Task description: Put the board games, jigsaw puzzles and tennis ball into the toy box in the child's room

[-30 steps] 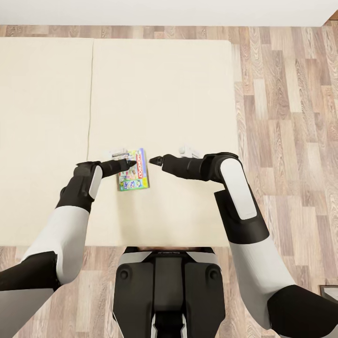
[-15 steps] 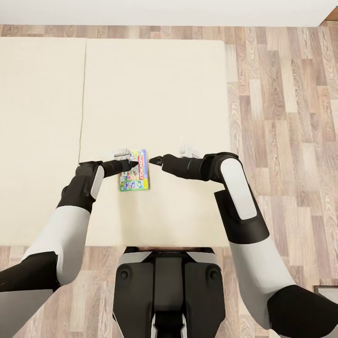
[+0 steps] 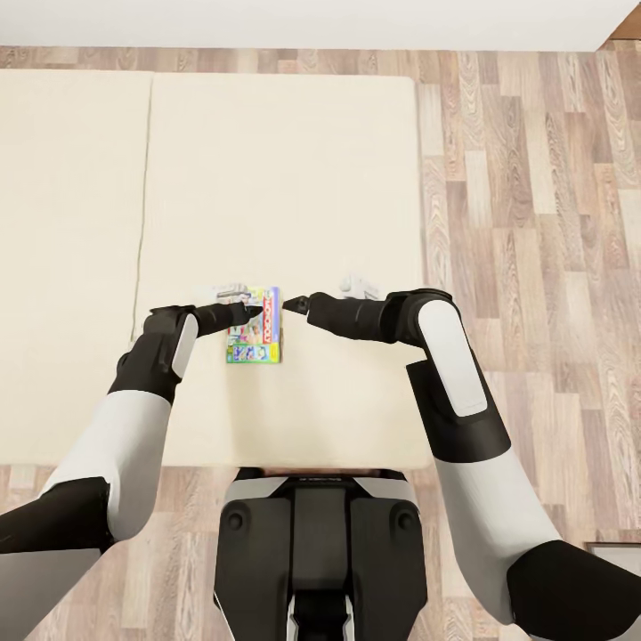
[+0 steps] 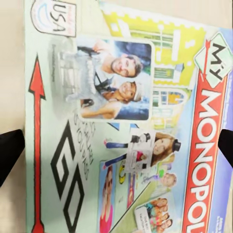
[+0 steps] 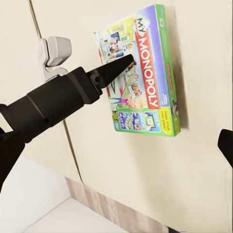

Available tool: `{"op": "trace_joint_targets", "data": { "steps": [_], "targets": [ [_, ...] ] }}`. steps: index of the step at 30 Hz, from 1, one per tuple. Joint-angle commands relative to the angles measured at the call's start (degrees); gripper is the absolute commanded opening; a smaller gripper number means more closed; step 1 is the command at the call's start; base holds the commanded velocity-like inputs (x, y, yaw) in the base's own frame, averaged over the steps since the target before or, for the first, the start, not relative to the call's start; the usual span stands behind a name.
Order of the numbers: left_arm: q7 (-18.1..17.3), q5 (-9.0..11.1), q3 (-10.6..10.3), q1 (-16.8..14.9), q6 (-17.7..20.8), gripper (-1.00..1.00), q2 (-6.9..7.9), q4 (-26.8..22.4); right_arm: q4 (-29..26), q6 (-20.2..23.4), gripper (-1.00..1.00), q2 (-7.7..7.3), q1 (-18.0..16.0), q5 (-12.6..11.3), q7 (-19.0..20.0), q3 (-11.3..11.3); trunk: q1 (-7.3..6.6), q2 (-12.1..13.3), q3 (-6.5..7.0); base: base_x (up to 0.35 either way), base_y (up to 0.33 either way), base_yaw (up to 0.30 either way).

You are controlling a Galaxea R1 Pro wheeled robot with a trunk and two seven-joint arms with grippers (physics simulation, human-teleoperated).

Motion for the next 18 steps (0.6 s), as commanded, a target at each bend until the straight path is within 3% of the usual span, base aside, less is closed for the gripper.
{"op": "trace_joint_targets", "data": {
  "steps": [1,18],
  "targets": [
    [-0.32,-0.06,0.31,-0.03,0.40,1.00,-0.07,-0.07,-0.03,0.13,1.00,0.01,-0.06,-0.50,-0.60,0.00,0.03,-0.09,-0.06,-0.027,-0.192,0.000],
    [-0.36,-0.06,0.31,-0.03,0.41,1.00,-0.11,-0.07,-0.11,0.18,1.00,0.01,-0.07,-0.50,-0.60,0.00,0.03,-0.09,-0.06,-0.004,-0.059,0.000]
  ]
}}
